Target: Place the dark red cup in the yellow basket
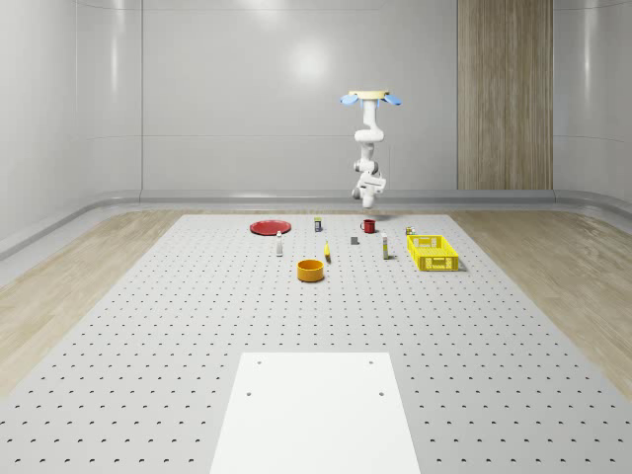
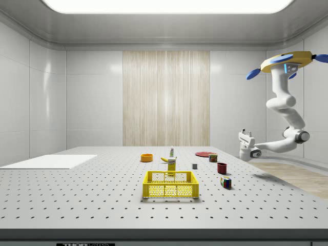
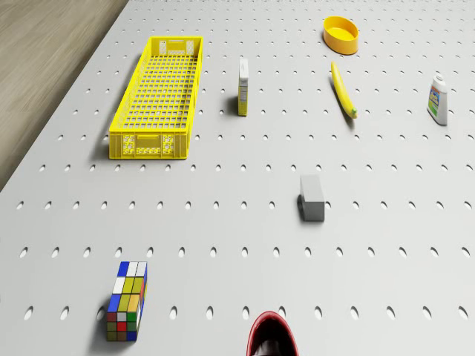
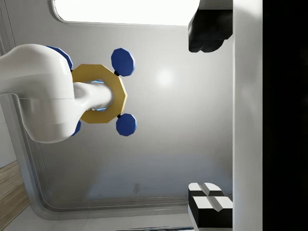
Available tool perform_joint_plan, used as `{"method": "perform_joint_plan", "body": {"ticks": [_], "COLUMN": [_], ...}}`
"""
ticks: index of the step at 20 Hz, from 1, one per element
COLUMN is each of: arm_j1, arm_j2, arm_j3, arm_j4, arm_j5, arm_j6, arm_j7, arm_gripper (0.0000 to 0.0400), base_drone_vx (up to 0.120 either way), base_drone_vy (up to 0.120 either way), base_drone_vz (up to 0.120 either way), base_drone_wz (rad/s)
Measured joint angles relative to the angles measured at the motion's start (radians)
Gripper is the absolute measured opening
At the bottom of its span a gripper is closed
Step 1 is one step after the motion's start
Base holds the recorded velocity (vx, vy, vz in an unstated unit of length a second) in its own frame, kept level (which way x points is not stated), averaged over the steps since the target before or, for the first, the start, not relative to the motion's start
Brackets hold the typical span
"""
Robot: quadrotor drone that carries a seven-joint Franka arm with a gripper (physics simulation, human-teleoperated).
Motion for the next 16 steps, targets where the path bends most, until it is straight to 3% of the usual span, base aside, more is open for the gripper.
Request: {"method": "perform_joint_plan", "body": {"ticks": [5, 8, 13, 16], "arm_j1": [-0.050, -0.105, -0.260, -0.403], "arm_j2": [-0.014, -0.034, -0.098, -0.141], "arm_j3": [0.157, 0.311, 0.627, 0.788], "arm_j4": [-0.051, -0.138, -0.427, -0.607], "arm_j5": [-0.224, -0.456, -0.995, -1.314], "arm_j6": [0.011, 0.022, 0.031, -0.006], "arm_j7": [0.033, 0.074, 0.219, 0.351], "arm_gripper": [0.0400, 0.0400, 0.0400, 0.0400], "base_drone_vx": [0.120, 0.120, 0.120, 0.120], "base_drone_vy": [0.000, 0.000, 0.000, 0.000], "base_drone_vz": [0.000, -0.107, -0.120, -0.120], "base_drone_wz": [0.000, 0.000, 0.000, 0.000]}}
